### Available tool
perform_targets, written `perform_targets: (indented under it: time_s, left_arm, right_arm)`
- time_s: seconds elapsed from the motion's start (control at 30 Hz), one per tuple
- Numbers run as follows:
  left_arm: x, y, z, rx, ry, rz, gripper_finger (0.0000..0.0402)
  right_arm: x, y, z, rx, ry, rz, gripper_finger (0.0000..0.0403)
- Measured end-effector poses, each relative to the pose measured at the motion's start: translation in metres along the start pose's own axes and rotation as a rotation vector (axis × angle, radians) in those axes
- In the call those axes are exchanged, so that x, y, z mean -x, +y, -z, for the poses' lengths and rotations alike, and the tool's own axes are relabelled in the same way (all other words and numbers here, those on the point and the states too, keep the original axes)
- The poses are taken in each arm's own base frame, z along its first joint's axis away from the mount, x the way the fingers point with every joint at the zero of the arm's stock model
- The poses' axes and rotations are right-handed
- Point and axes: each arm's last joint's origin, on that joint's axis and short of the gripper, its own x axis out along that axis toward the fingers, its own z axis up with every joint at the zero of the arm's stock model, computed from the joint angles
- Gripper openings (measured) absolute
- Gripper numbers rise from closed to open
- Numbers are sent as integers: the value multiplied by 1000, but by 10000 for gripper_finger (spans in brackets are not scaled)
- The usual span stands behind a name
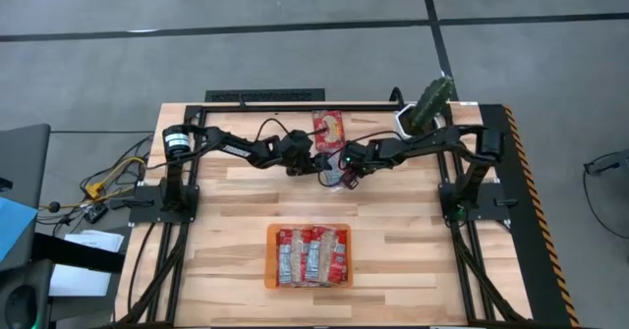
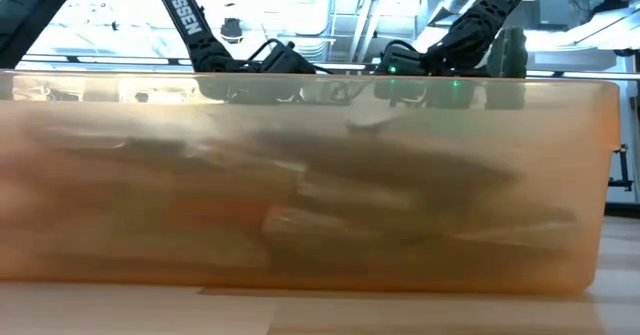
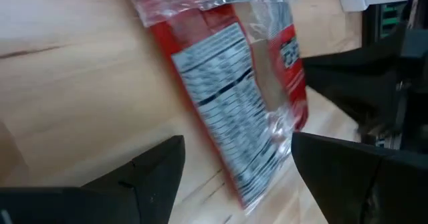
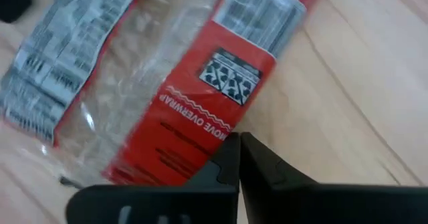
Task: Sort popcorn bags into baskets
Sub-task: Put the red popcorn bag into the orange bin
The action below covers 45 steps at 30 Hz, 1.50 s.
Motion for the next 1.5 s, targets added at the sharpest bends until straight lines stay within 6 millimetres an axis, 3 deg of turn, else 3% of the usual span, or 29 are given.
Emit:
perform_targets:
  time_s: [0.27,0.4,0.63,0.93,1.17,1.33,1.5]
  left_arm:
    - [-1,-1,-1,4,-13,25,268]
    - [-1,-1,0,2,-10,26,255]
    - [-2,-1,1,12,22,39,175]
    - [-1,-4,2,-4,67,85,13]
    - [11,-26,4,5,168,236,4]
    - [39,-57,6,-22,179,308,2]
    - [78,-85,21,-79,167,288,1]
  right_arm:
    - [4,14,-8,114,-24,-293,31]
    - [5,18,-8,125,-36,-319,18]
    - [12,14,-6,134,-17,-288,24]
    - [68,1,-11,144,-107,-292,31]
    - [124,-15,-5,135,-226,-275,14]
    - [157,-25,1,115,-317,-295,25]
    - [176,-31,6,92,-375,-316,30]
